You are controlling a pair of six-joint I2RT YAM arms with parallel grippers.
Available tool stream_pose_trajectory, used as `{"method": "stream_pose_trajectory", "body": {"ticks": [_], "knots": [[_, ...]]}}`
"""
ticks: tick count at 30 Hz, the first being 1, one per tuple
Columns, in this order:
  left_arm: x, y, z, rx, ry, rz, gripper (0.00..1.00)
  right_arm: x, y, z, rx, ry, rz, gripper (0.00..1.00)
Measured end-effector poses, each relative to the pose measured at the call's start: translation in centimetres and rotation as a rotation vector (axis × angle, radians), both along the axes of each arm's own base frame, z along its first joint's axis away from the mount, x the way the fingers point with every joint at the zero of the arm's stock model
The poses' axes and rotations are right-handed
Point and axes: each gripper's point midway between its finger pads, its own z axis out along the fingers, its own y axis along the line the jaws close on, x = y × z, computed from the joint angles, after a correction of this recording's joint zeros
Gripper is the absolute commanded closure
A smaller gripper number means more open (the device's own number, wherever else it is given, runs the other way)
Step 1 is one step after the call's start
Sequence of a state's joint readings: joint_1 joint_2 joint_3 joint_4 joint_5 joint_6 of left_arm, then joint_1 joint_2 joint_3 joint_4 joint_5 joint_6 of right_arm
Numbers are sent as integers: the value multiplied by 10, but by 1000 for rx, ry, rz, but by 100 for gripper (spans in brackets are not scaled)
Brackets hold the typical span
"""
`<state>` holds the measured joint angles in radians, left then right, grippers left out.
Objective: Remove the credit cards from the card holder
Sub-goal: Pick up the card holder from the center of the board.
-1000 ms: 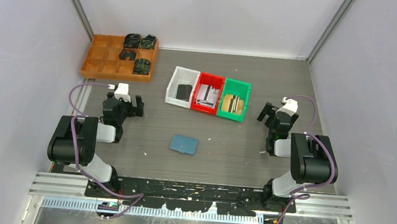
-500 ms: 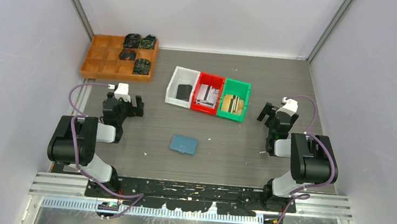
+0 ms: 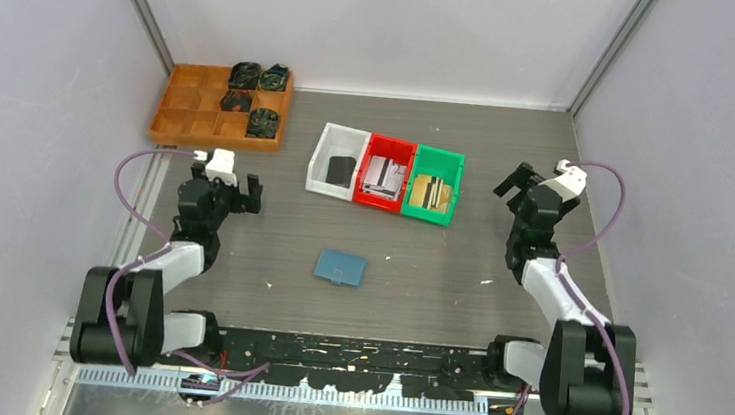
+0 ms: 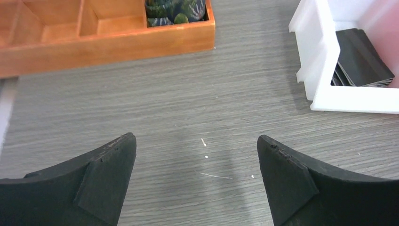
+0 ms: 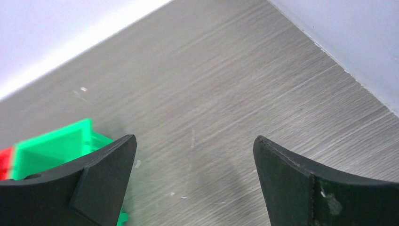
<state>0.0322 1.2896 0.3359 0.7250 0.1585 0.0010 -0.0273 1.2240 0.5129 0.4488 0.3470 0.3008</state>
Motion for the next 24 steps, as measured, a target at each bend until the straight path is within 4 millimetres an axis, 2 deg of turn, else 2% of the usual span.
{"method": "stream_pose_trajectory", "body": {"ticks": [3, 5, 10, 14, 16, 18, 21, 24], "knots": [[-4, 3, 16, 49, 19, -9, 0, -8, 6, 25, 81, -80, -5, 0], [-2, 4, 27, 79, 50, -19, 0, -12, 8, 32, 171, -119, -35, 1], [1, 4, 59, 115, 164, -75, 0, -32, 3, 24, 431, -100, -205, 1], [-18, -3, 69, 108, 263, -130, 1, -38, 14, 17, 473, -28, -181, 0], [-28, -7, 72, 92, 327, -153, 2, -39, 33, 15, 454, 50, -126, 1], [-35, -11, 78, 76, 391, -177, 2, -37, 60, 20, 419, 112, -42, 1], [-40, -16, 93, 65, 453, -210, 4, -44, 118, 31, 349, 184, 147, 1], [-50, -18, 97, 59, 503, -236, 3, -60, 173, 39, 277, 245, 329, 0]]}}
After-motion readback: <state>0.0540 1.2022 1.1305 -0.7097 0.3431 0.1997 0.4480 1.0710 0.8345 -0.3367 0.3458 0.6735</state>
